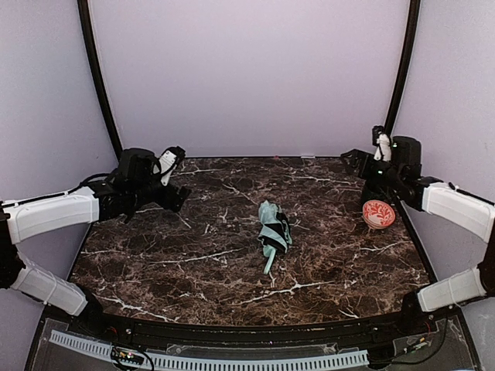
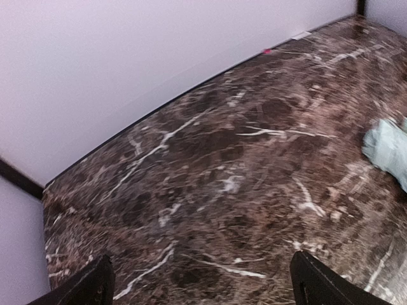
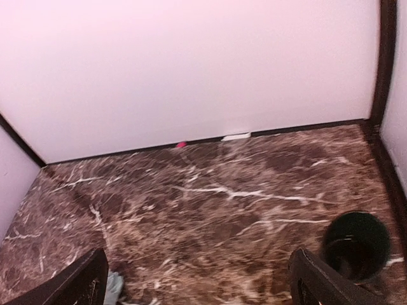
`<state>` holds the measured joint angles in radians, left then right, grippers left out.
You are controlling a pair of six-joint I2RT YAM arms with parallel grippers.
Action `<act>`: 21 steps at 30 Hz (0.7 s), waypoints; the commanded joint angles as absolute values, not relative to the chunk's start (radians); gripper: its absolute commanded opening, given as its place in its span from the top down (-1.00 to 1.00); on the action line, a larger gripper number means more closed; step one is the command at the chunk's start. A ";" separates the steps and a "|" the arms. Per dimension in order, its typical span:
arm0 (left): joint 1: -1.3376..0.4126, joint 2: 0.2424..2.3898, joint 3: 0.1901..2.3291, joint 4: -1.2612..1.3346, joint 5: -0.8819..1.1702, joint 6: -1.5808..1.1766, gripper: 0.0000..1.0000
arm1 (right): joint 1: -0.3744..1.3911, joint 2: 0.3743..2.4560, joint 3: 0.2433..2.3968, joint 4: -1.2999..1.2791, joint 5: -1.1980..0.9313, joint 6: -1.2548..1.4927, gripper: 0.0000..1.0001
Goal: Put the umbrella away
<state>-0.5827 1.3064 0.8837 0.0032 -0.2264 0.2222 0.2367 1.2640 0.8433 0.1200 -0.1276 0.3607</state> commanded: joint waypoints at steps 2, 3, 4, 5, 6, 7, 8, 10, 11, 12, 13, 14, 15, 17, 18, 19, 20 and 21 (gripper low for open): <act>-0.405 1.248 0.788 0.135 -0.321 0.016 -0.98 | 0.032 1.125 0.732 0.122 -0.142 0.246 -0.99; -0.382 1.241 0.759 0.163 -0.357 0.003 -0.98 | 0.007 1.101 0.705 0.132 -0.120 0.244 -0.99; -0.353 1.238 0.734 0.182 -0.384 -0.019 -0.98 | -0.008 1.078 0.683 0.141 -0.085 0.243 -0.99; -0.325 1.238 0.710 0.196 -0.406 -0.054 -0.98 | -0.013 1.058 0.654 0.163 -0.050 0.241 -1.00; -0.295 1.238 0.685 0.214 -0.424 -0.078 -0.98 | -0.014 1.038 0.619 0.192 -0.024 0.238 -0.99; -0.272 1.240 0.659 0.234 -0.457 -0.094 -0.98 | -0.014 1.021 0.586 0.226 0.006 0.250 -0.99; -0.259 1.242 0.629 0.268 -0.505 -0.100 -0.98 | -0.015 1.003 0.545 0.269 0.035 0.275 -0.99; -0.242 1.247 0.564 0.343 -0.594 -0.094 -0.98 | -0.015 0.974 0.472 0.341 0.081 0.316 -0.99; -0.232 1.248 0.527 0.374 -0.610 -0.093 -0.98 | -0.015 0.966 0.444 0.365 0.110 0.330 -0.99; -0.225 1.249 0.505 0.413 -0.616 -0.092 -0.97 | -0.015 0.961 0.419 0.383 0.143 0.343 -0.99; -0.220 1.248 0.480 0.444 -0.624 -0.088 -0.98 | -0.015 0.958 0.398 0.402 0.173 0.346 -0.99; -0.218 1.249 0.454 0.488 -0.629 -0.078 -0.98 | -0.015 0.958 0.383 0.415 0.195 0.343 -0.99; -0.215 1.249 0.430 0.527 -0.635 -0.070 -0.98 | -0.015 0.959 0.370 0.424 0.221 0.342 -0.99; -0.209 1.250 0.396 0.575 -0.635 -0.065 -0.98 | -0.015 0.956 0.353 0.441 0.250 0.342 -0.99; -0.207 1.250 0.385 0.589 -0.630 -0.064 -0.98 | -0.015 0.955 0.343 0.451 0.255 0.340 -0.99; -0.206 1.251 0.376 0.603 -0.624 -0.060 -0.98 | -0.015 0.954 0.331 0.465 0.256 0.335 -0.99; -0.206 1.253 0.368 0.618 -0.614 -0.055 -0.98 | -0.015 0.954 0.325 0.475 0.257 0.333 -0.99; -0.205 1.255 0.361 0.633 -0.608 -0.051 -0.98 | -0.015 0.955 0.322 0.478 0.260 0.332 -0.99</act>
